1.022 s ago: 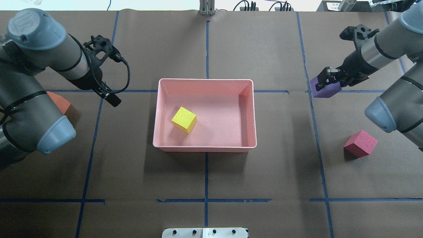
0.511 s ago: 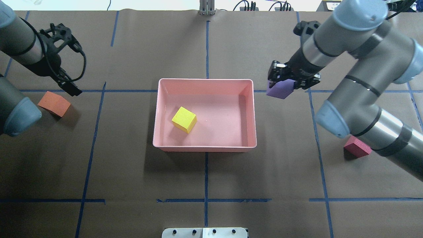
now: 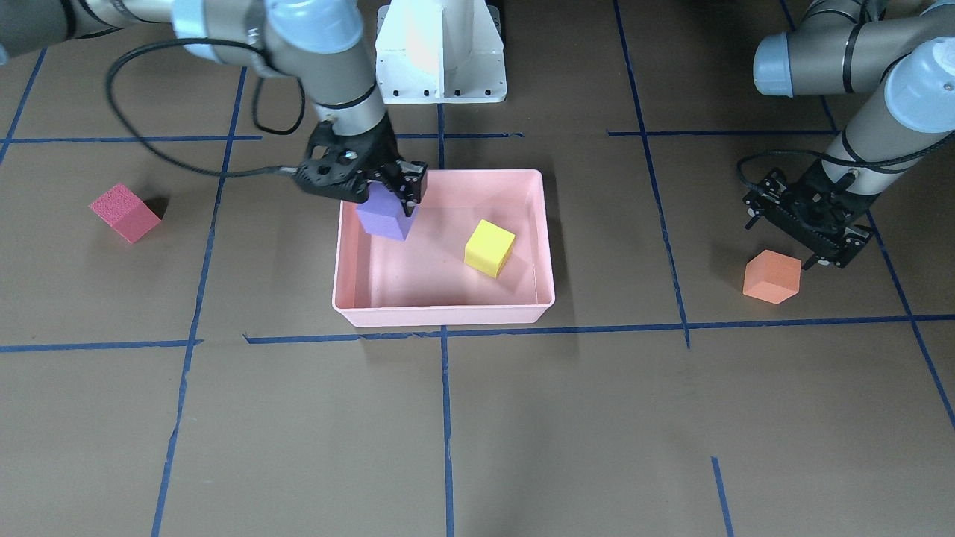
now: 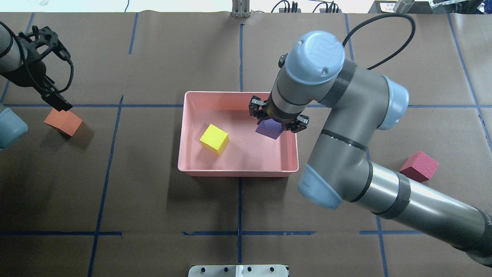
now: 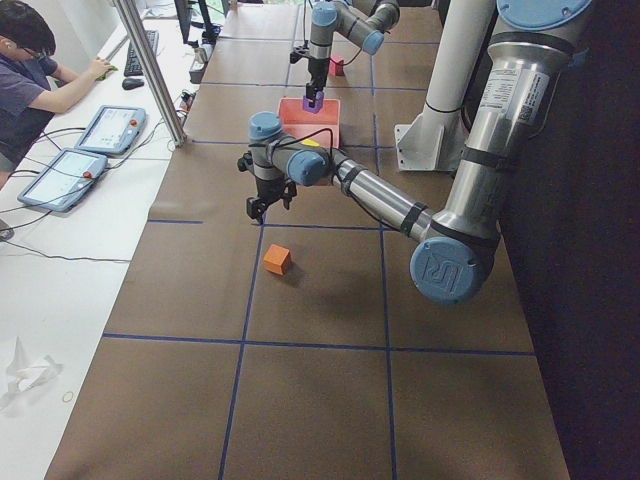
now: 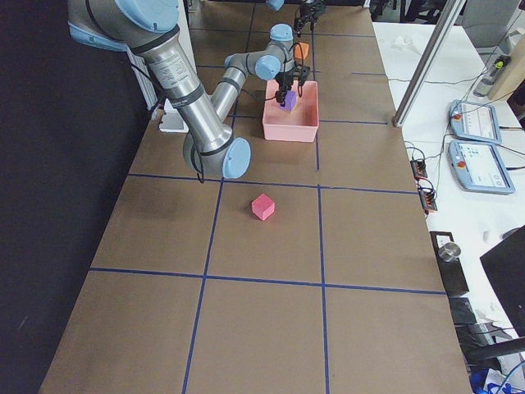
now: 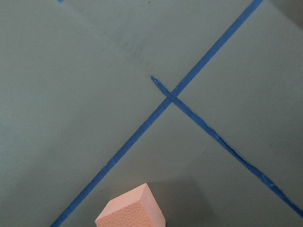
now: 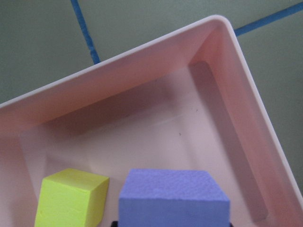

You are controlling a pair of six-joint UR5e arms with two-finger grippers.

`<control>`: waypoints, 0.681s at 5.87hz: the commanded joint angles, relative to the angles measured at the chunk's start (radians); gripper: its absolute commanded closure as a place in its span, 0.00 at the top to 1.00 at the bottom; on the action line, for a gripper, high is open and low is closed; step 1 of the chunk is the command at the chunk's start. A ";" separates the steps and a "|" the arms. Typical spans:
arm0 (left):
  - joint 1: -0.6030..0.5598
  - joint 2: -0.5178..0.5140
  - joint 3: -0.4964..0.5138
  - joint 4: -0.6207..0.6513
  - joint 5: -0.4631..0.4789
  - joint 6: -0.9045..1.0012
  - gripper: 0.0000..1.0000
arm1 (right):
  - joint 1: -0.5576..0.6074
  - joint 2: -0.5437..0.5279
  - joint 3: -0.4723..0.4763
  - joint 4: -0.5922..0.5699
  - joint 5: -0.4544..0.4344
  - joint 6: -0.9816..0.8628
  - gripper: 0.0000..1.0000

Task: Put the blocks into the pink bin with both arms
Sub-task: 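Carry the purple cube into the bin while the left gripper nears the orange cube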

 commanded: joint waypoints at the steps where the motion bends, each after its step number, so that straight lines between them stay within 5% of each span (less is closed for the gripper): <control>1: 0.001 0.024 0.096 -0.139 0.001 -0.105 1.00 | -0.017 -0.002 0.007 -0.003 -0.020 0.009 1.00; 4: 0.013 0.047 0.377 -0.666 0.001 -0.514 1.00 | -0.016 -0.009 0.015 -0.003 -0.019 0.008 1.00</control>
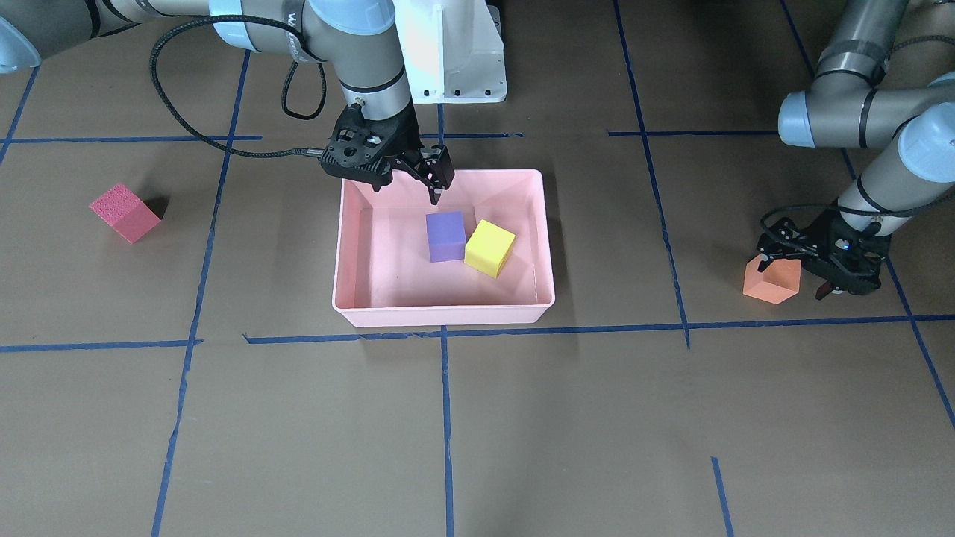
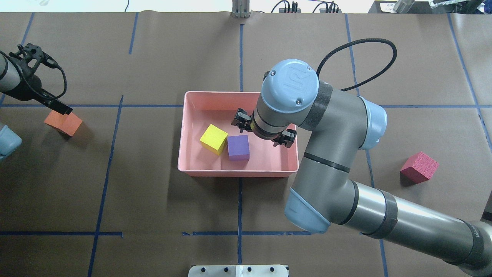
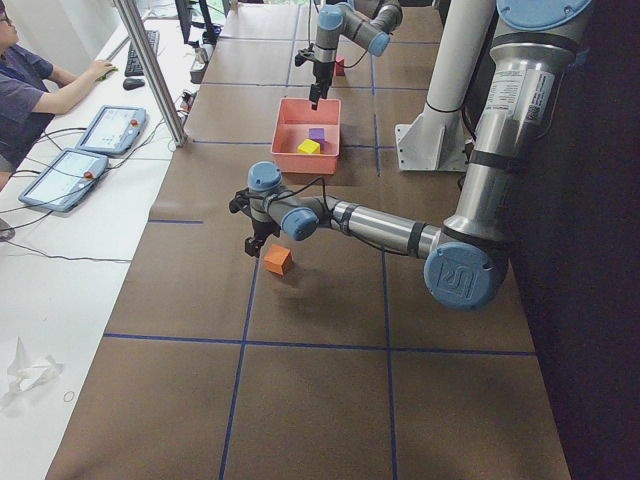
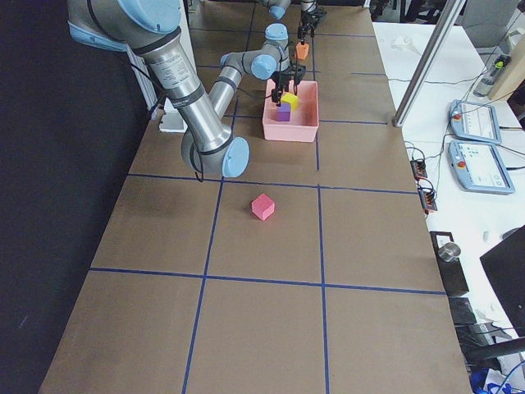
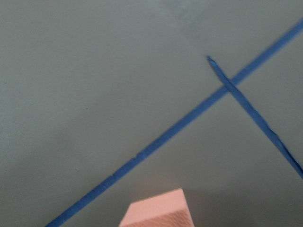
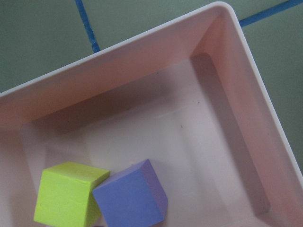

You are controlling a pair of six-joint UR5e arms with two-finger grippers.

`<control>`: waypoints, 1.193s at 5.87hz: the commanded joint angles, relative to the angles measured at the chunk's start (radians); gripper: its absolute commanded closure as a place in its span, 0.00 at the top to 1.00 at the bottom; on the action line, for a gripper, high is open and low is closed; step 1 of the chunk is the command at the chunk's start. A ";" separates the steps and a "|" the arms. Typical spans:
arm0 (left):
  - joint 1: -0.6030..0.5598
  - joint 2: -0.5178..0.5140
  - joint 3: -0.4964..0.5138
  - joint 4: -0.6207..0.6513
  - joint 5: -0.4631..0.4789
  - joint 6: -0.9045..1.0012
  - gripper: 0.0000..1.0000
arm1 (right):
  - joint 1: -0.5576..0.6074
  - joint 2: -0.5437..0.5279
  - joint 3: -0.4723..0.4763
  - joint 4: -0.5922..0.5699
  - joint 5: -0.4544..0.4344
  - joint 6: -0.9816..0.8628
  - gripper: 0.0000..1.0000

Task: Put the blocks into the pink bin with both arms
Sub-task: 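Grasp the orange cube with the left gripper while the right gripper withdraws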

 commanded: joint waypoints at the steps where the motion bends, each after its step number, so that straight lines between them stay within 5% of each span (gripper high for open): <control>1: 0.005 0.001 0.081 -0.141 -0.001 -0.095 1.00 | 0.000 -0.026 0.022 0.000 0.000 -0.005 1.00; 6: 0.071 0.040 0.088 -0.150 -0.088 -0.186 1.00 | -0.001 -0.043 0.028 0.000 -0.009 -0.017 1.00; 7: 0.074 0.038 0.080 -0.150 -0.088 -0.190 0.46 | -0.001 -0.046 0.031 0.000 -0.009 -0.018 1.00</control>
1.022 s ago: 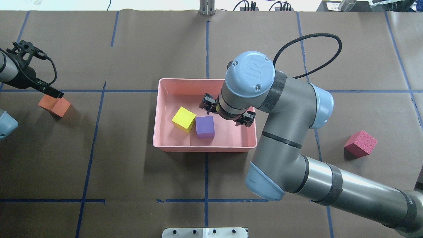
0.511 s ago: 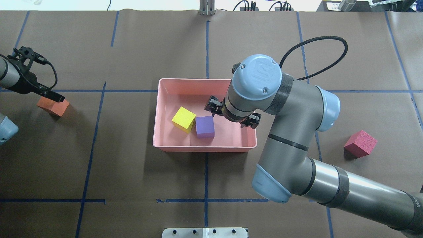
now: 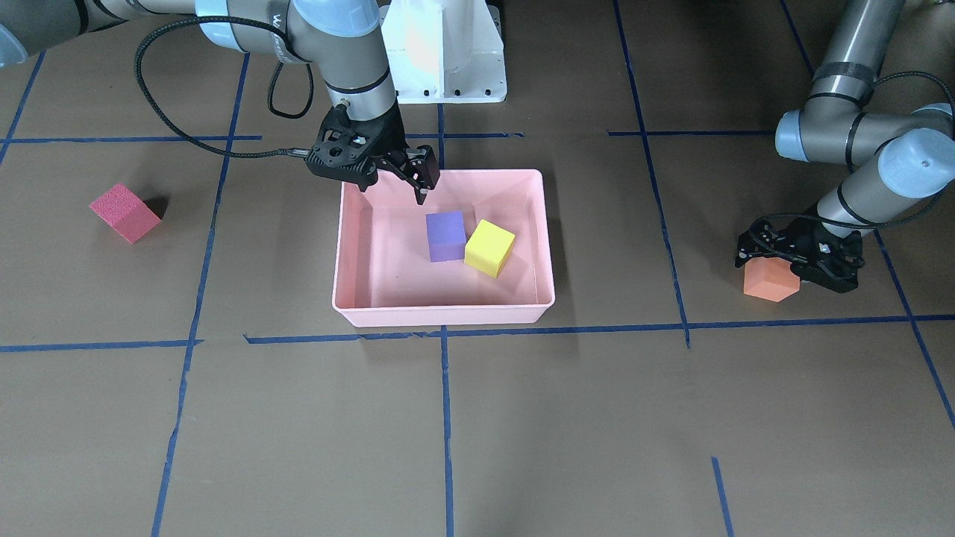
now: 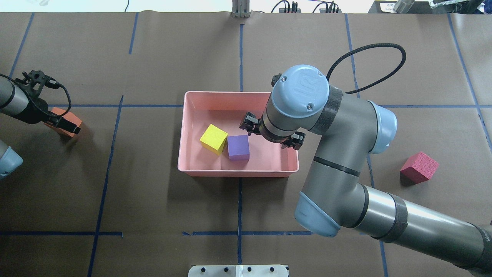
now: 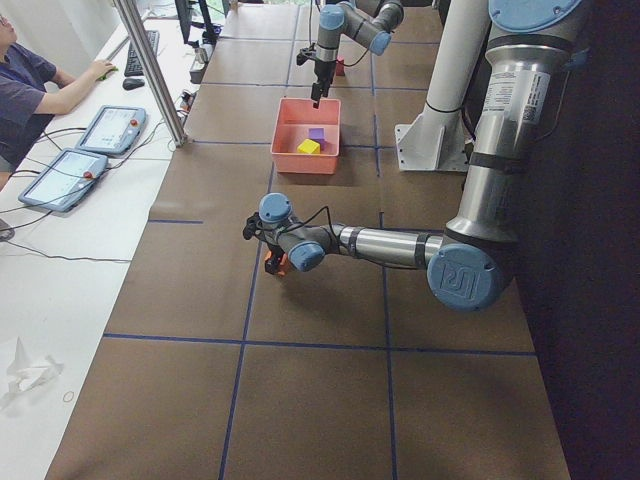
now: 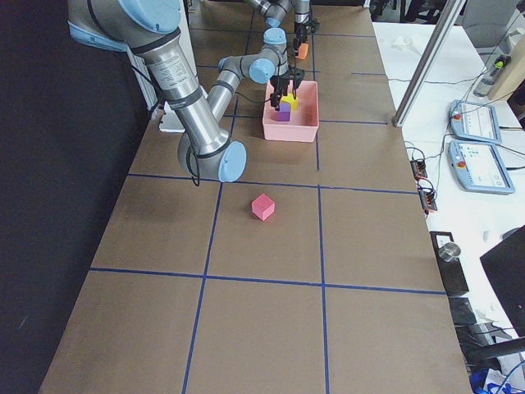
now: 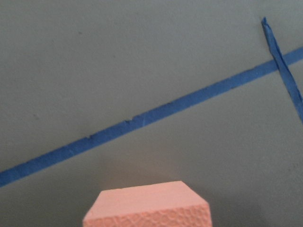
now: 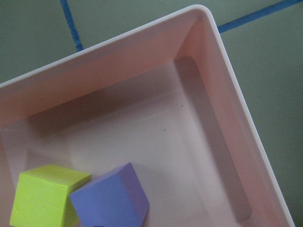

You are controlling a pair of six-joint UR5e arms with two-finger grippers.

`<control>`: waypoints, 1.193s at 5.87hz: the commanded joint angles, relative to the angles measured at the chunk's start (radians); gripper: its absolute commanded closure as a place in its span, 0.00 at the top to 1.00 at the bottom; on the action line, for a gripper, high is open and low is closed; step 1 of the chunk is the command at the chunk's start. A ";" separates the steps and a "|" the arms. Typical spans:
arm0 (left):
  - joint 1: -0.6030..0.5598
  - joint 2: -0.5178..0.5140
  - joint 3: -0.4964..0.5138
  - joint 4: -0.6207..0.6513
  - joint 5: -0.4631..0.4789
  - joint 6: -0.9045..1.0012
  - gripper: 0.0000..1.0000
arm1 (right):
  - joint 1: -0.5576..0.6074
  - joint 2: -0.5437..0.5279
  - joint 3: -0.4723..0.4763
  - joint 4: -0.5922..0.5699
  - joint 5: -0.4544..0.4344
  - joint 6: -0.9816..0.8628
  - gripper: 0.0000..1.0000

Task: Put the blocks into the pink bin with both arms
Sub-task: 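Grasp the orange cube with the left gripper while the right gripper withdraws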

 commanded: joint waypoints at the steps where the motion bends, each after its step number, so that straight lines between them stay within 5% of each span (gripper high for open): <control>1: 0.006 -0.011 -0.009 0.004 -0.001 -0.004 0.20 | 0.000 -0.001 0.003 0.000 -0.001 -0.018 1.00; 2: 0.005 -0.013 -0.053 0.013 -0.003 -0.006 0.18 | 0.004 -0.004 0.006 0.002 0.002 -0.051 1.00; 4: -0.004 -0.085 -0.217 0.231 -0.001 -0.058 0.18 | 0.067 -0.089 0.087 0.002 0.037 -0.245 1.00; 7: 0.043 -0.324 -0.340 0.502 0.001 -0.330 0.18 | 0.281 -0.316 0.183 0.012 0.227 -0.736 1.00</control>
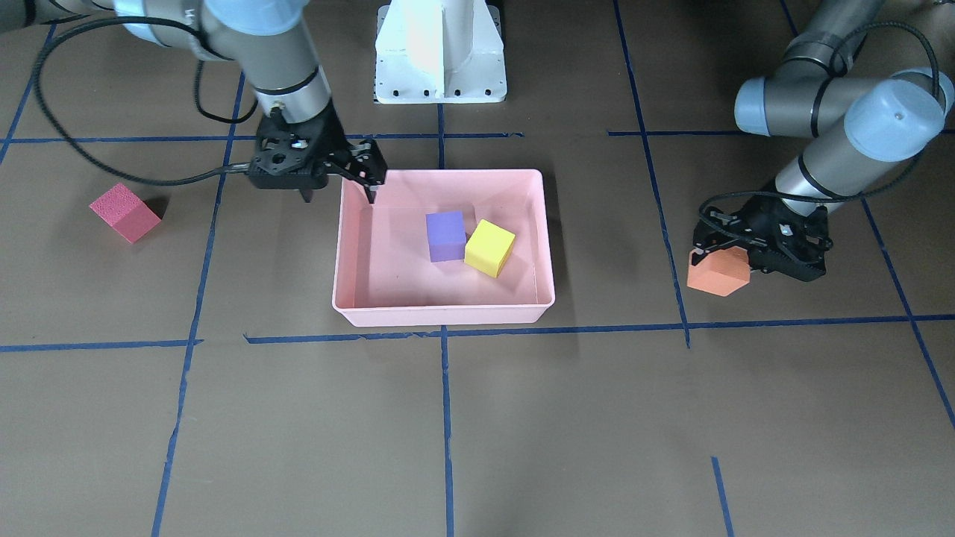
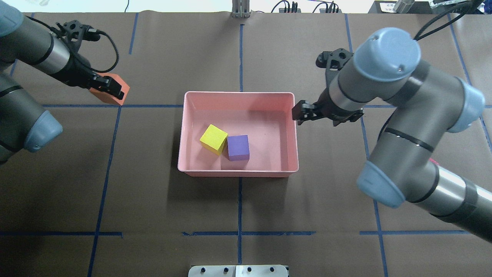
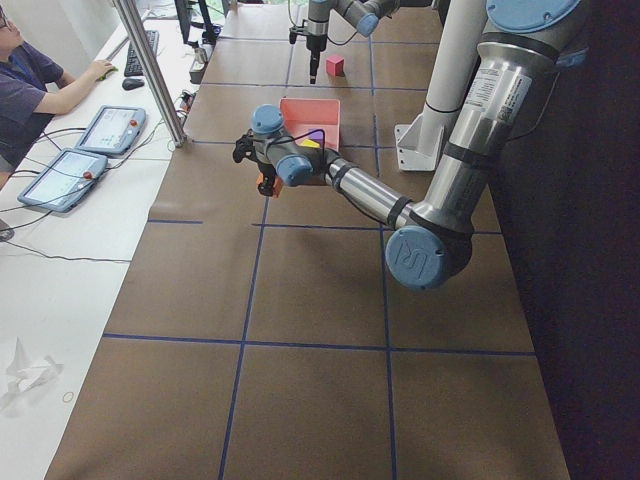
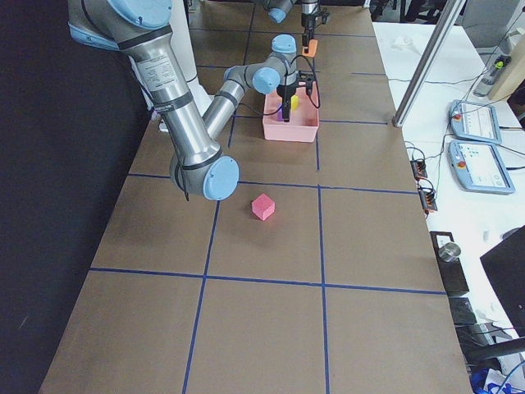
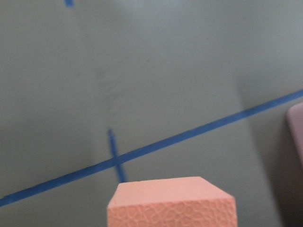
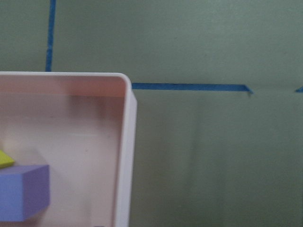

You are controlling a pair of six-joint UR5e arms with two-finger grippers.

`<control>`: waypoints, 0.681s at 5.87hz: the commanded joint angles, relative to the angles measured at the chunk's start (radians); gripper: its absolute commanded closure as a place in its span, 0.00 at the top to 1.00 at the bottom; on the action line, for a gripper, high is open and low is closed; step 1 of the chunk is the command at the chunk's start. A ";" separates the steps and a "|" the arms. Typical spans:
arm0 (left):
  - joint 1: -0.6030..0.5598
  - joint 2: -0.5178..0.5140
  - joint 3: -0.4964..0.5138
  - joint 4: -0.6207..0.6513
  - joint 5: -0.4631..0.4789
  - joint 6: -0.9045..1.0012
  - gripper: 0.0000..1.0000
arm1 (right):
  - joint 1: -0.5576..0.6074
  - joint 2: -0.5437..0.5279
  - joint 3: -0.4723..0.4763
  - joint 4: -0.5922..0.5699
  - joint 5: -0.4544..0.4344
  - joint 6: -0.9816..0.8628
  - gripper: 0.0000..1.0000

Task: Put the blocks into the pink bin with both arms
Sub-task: 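Carry the orange cube into the bin and release it with the left gripper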

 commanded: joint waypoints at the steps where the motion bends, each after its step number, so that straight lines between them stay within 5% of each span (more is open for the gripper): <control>1: 0.075 -0.137 -0.045 0.124 0.020 -0.166 0.18 | 0.137 -0.159 0.043 0.008 0.084 -0.310 1.00; 3: 0.262 -0.328 -0.021 0.269 0.209 -0.303 0.18 | 0.214 -0.286 0.087 0.008 0.093 -0.528 1.00; 4: 0.302 -0.419 0.028 0.330 0.248 -0.344 0.28 | 0.255 -0.338 0.091 0.031 0.130 -0.626 1.00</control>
